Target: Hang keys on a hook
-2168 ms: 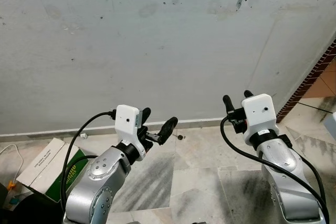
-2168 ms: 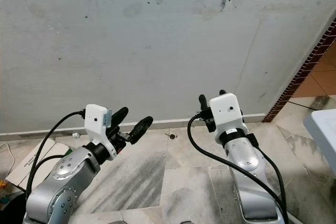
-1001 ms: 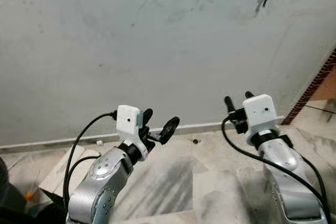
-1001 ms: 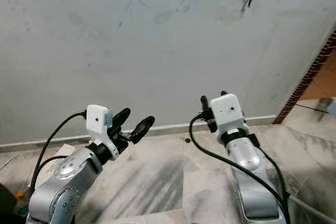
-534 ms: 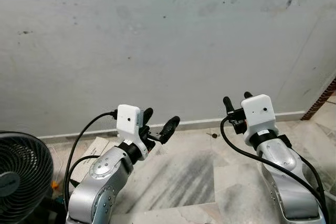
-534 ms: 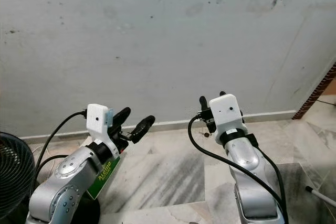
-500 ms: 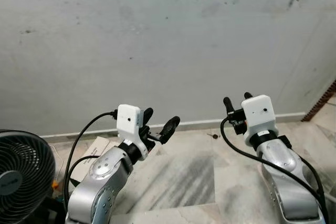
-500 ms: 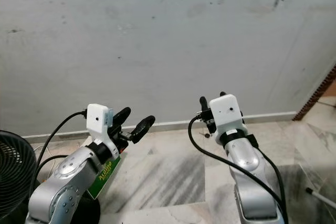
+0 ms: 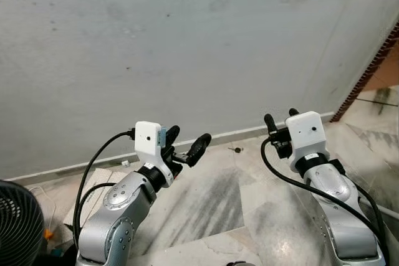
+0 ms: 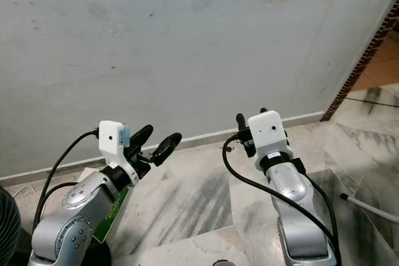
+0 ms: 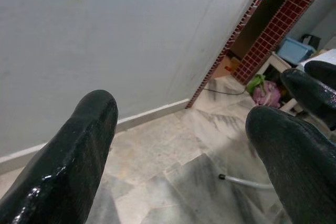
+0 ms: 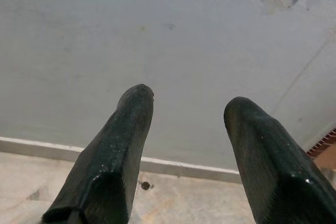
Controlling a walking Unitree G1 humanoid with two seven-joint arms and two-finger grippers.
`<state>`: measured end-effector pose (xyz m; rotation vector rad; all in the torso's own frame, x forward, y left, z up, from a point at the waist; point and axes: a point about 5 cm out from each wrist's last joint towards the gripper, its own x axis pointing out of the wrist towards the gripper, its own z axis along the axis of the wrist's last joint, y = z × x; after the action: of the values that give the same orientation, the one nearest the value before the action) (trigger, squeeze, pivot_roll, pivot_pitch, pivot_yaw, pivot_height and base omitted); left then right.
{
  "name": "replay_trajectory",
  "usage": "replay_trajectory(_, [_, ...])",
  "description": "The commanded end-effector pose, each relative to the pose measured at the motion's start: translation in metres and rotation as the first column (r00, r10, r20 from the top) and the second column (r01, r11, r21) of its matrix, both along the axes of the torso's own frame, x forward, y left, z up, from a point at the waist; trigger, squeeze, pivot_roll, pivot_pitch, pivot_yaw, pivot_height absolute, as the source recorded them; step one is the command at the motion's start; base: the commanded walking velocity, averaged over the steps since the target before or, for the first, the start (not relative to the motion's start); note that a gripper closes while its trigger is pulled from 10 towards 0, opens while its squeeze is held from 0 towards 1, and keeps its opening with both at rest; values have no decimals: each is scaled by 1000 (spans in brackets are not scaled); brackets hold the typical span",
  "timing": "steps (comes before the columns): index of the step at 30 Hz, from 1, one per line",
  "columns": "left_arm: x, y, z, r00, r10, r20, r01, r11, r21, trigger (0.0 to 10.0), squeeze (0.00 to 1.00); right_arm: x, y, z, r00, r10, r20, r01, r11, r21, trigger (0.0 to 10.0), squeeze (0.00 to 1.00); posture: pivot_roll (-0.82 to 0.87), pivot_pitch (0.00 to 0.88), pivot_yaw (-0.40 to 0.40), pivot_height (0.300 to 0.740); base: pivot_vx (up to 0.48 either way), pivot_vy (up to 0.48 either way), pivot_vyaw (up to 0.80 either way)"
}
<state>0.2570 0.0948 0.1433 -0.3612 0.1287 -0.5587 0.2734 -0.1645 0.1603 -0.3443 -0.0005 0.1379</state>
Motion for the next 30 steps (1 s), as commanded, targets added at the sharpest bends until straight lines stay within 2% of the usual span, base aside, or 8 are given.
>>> replay_trajectory(1, [0,2,0,1000,1,-12,-1,1000,-6,10000,0,0,2,3,1000,4,6,-4,1000,5,10000,0,-77,111,47,740,0,0,-788])
replay_trajectory(30, [-3,-1,-1,1000,-18,-17,18,1000,-2,10000,0,1,3,3,1000,13,10,-13,1000,-1,10000,0,-77,98,45,740,0,0,-787])
